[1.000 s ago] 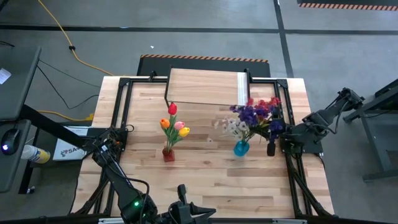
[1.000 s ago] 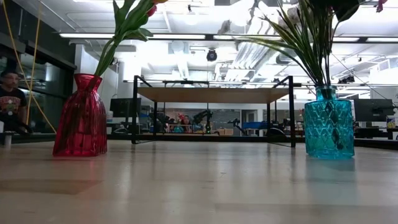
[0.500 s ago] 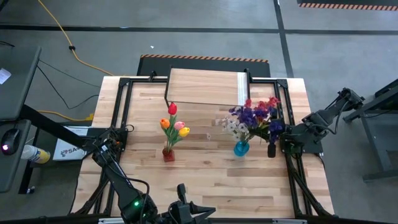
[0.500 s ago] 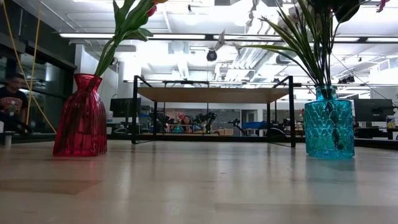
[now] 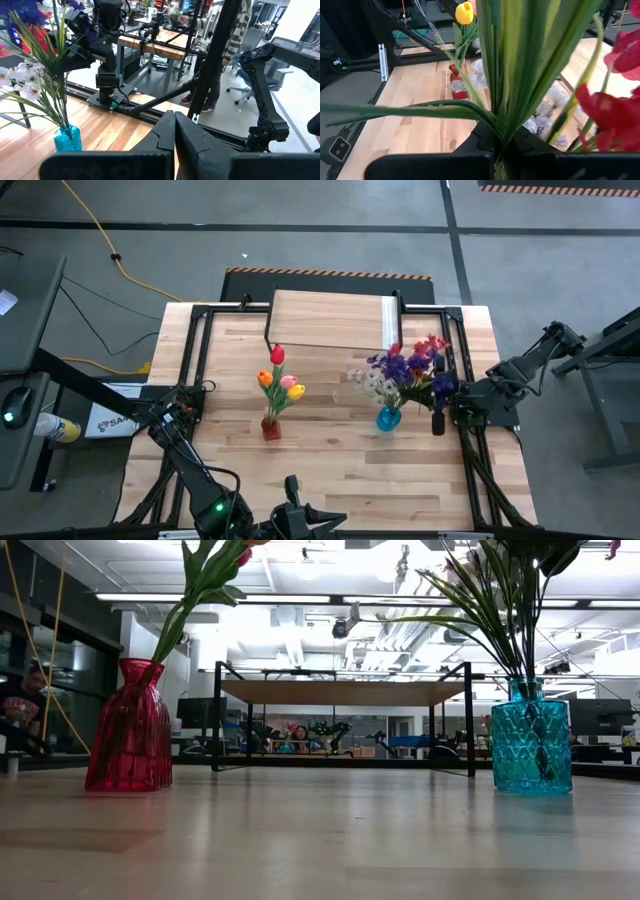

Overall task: Pick and place flowers into a vace then onto a shelf
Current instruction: Put the violet flowers into the blue vase

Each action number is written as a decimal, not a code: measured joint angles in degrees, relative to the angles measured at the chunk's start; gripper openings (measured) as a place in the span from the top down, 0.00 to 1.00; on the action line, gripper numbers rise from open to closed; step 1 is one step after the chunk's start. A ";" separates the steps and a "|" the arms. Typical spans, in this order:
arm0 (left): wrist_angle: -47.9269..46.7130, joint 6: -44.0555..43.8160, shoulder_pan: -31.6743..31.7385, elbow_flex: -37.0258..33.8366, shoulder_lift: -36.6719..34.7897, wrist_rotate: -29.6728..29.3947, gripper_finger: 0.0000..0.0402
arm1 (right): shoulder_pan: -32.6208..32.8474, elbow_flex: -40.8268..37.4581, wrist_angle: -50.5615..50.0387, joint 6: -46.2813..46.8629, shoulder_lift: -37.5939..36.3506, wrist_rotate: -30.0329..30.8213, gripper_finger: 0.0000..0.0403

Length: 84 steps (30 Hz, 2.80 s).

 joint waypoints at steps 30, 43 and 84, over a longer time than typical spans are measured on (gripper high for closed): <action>0.00 0.00 0.00 0.00 0.00 -0.04 0.88 | 0.00 0.04 -0.75 -0.33 0.02 0.92 1.00; -0.02 0.02 0.02 0.00 0.00 -1.35 0.88 | 0.01 0.04 -0.08 -1.46 0.39 1.70 1.00; -0.04 0.02 0.02 0.01 0.00 -1.46 0.88 | 0.21 -1.16 0.90 -0.13 4.10 0.61 1.00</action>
